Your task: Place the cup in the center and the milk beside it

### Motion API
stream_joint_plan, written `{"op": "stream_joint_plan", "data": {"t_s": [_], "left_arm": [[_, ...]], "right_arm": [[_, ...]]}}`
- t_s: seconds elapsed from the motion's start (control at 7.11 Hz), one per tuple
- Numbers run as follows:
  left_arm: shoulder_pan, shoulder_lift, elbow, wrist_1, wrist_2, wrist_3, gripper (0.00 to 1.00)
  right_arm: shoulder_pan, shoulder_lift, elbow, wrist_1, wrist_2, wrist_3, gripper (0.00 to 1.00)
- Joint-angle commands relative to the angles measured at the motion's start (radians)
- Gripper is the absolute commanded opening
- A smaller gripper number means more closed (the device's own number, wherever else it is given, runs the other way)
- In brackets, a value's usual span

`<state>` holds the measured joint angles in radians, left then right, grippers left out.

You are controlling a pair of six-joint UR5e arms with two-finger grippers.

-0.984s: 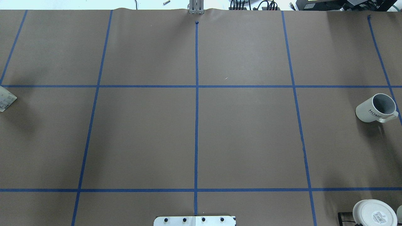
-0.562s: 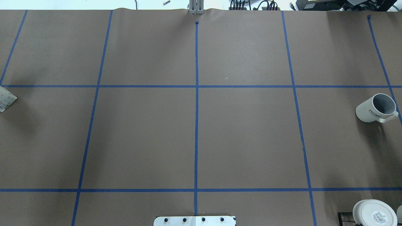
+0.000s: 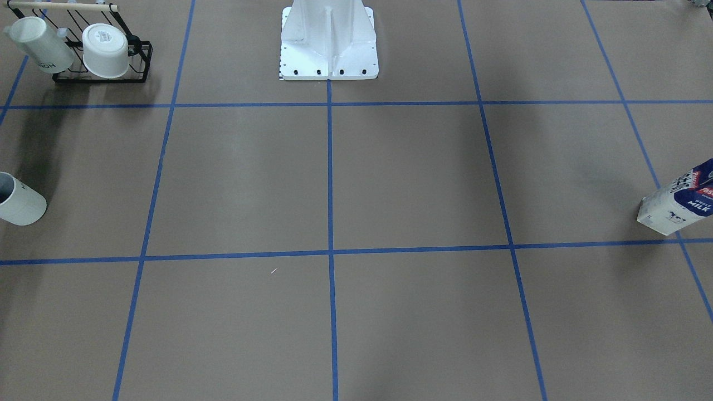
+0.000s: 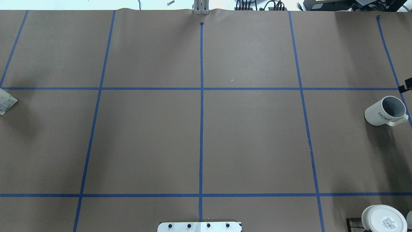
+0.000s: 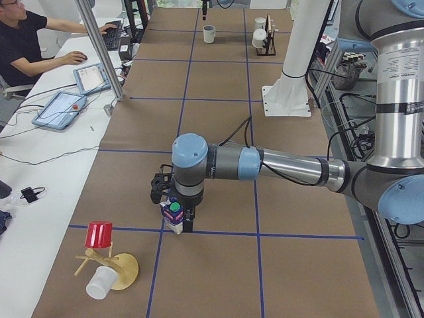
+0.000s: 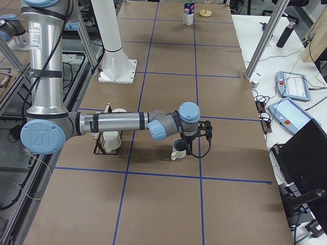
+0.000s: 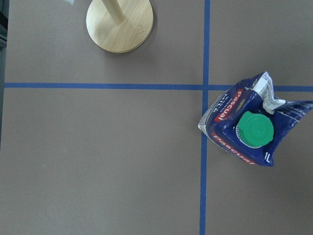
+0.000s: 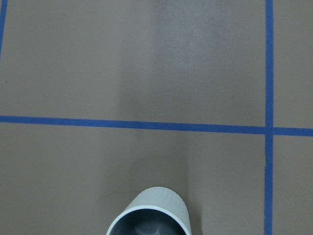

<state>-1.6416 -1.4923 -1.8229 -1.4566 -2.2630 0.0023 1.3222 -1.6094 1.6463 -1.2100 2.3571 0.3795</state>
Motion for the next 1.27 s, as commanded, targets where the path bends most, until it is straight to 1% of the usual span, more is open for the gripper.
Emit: {"op": "stream_joint_plan", "data": {"t_s": [0.0, 0.14, 0.42, 0.56, 0.7, 0.84, 1.12], "left_arm": [[0.000, -0.005, -0.001, -0.004, -0.006, -0.001, 0.98], [0.000, -0.005, -0.004, -0.004, -0.007, -0.004, 0.98], [-0.001, 0.003, -0.019, -0.004, -0.009, -0.004, 0.98], [-0.001, 0.003, -0.018, -0.004, -0.010, -0.004, 0.98], [-0.003, 0.004, -0.018, -0.004, -0.010, -0.004, 0.98], [-0.001, 0.004, -0.018, -0.004, -0.010, -0.004, 0.98], [-0.001, 0.006, -0.015, -0.004, -0.012, -0.004, 0.98]], "right_arm": [[-0.034, -0.010, -0.043, 0.012, -0.016, -0.013, 1.00], [-0.034, -0.010, -0.080, 0.015, -0.013, -0.014, 1.00], [-0.044, -0.009, -0.109, 0.014, -0.009, -0.017, 1.00], [-0.057, -0.006, -0.111, 0.012, -0.007, -0.010, 0.84], [-0.058, -0.006, -0.109, 0.012, -0.006, -0.014, 0.27], [-0.073, -0.004, -0.106, 0.014, -0.007, -0.014, 0.00], [-0.075, -0.003, -0.097, 0.014, 0.013, -0.011, 0.00]]}}
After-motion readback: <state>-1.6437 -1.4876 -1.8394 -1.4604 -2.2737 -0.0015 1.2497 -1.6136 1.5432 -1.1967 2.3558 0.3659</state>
